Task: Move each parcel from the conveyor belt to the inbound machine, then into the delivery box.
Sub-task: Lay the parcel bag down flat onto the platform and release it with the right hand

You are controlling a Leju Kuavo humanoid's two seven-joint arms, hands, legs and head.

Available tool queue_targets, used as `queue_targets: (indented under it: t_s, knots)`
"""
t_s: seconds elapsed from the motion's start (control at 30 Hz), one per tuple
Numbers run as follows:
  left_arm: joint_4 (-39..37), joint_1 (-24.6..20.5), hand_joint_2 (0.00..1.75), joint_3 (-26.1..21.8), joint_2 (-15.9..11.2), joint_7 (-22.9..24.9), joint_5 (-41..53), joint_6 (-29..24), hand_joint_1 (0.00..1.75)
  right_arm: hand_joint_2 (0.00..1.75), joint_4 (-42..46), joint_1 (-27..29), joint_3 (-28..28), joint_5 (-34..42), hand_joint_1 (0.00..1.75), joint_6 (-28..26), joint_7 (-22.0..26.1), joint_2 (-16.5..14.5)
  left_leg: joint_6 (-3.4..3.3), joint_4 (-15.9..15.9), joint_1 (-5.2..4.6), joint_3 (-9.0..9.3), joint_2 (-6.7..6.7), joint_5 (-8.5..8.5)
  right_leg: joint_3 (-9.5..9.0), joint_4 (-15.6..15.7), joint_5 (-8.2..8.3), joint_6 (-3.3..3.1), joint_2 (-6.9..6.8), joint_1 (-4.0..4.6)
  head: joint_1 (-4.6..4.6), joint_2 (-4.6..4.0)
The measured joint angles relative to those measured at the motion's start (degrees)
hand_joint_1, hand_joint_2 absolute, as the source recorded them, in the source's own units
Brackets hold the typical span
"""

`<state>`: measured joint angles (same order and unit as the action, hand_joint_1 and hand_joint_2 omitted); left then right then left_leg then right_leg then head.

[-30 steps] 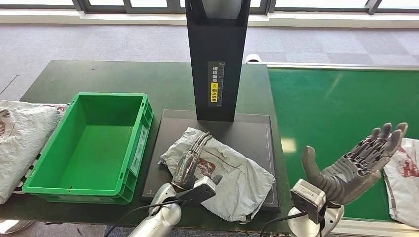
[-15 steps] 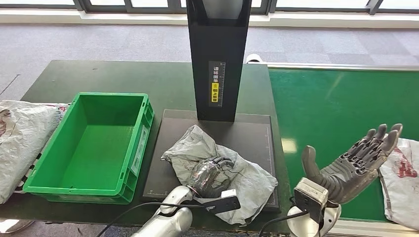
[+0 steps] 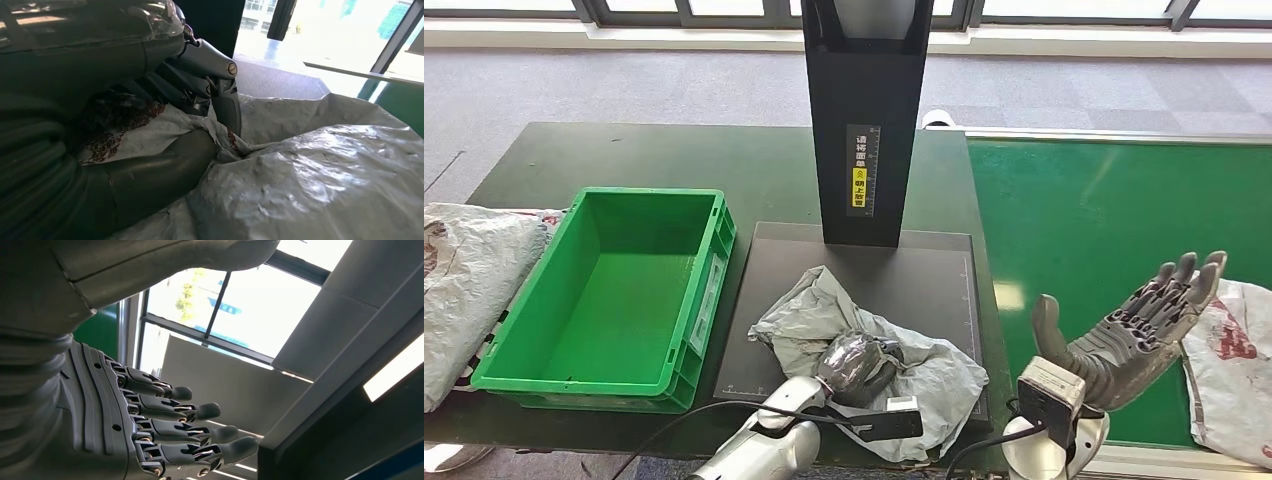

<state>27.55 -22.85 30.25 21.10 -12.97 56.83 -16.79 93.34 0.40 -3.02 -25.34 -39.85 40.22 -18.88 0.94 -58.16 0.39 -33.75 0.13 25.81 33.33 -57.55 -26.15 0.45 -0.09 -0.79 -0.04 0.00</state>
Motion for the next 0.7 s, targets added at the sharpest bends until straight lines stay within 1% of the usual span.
queue_targets:
  t_s: [0.1,0.17,0.27,0.33,0.43,0.5,0.57,0.63,0.7]
  knots:
    - [-0.18,-0.15,1.75,0.42,0.07,0.97,1.11,-1.57,1.75,1.75,-0.16,0.0,0.0,0.04,0.0,-0.01,-0.03,0.02,0.0,0.0,0.0,0.01,0.0,0.0,0.01,0.0,0.0,0.0,0.0,0.0,0.0,0.0]
    - [-0.08,-0.2,1.75,0.53,0.08,1.48,2.36,-6.04,1.75,1.75,-0.16,0.02,0.0,0.0,0.0,-0.02,-0.03,0.02,0.0,0.0,0.0,0.0,0.0,0.0,0.03,0.0,0.0,0.0,0.01,0.0,0.0,0.0]
    - [1.17,-0.4,1.75,0.17,0.01,1.76,4.08,-15.53,1.75,1.75,-0.16,0.05,0.01,-0.03,0.0,-0.02,-0.03,0.02,0.01,0.0,0.0,0.0,0.0,-0.01,0.05,0.0,0.0,0.0,0.01,0.0,0.0,0.0]
    - [2.16,-0.83,1.75,-0.29,-0.07,1.98,4.78,-19.09,1.75,1.75,-0.16,0.05,0.01,-0.03,0.0,-0.02,-0.03,0.02,0.0,0.0,0.0,0.0,0.0,-0.02,0.03,-0.01,0.0,0.0,0.0,0.01,0.0,0.0]
    - [2.88,-1.17,1.75,-0.7,-0.23,2.48,5.64,-20.35,1.75,1.75,-0.16,0.05,0.01,-0.03,0.0,-0.02,-0.03,0.02,0.0,0.0,0.0,-0.01,-0.01,-0.02,0.04,-0.01,0.0,0.0,0.0,0.01,0.0,0.0]
    - [3.76,-1.25,1.75,-0.91,-0.45,3.96,8.11,-21.2,1.75,1.75,-0.2,0.05,0.0,-0.05,0.0,-0.02,-0.03,0.02,0.0,0.0,0.0,-0.03,-0.01,-0.02,0.05,-0.01,0.0,0.0,-0.01,0.01,0.0,0.0]
    - [5.77,-1.55,1.75,-1.23,-0.85,7.21,13.91,-22.33,1.75,1.75,-0.42,0.02,0.0,-0.04,0.0,-0.02,-0.03,0.02,0.0,0.0,0.0,-0.05,-0.02,-0.02,0.05,-0.01,0.0,0.0,-0.02,0.0,0.0,0.0]
    - [8.88,-2.06,1.75,-1.91,-1.32,11.05,21.7,-23.02,1.75,1.75,-0.87,-0.02,0.0,0.09,0.0,-0.02,-0.03,0.02,0.0,0.0,0.0,-0.06,-0.03,-0.02,0.05,-0.01,0.0,0.0,-0.03,0.0,0.0,0.0]
    - [12.0,-2.64,1.75,-2.72,-1.72,13.41,27.04,-23.23,1.75,1.75,-1.37,-0.08,0.0,0.27,0.0,-0.02,-0.03,0.02,0.0,0.0,0.0,-0.06,-0.04,-0.02,0.05,-0.01,0.0,0.0,-0.03,0.0,0.0,0.0]
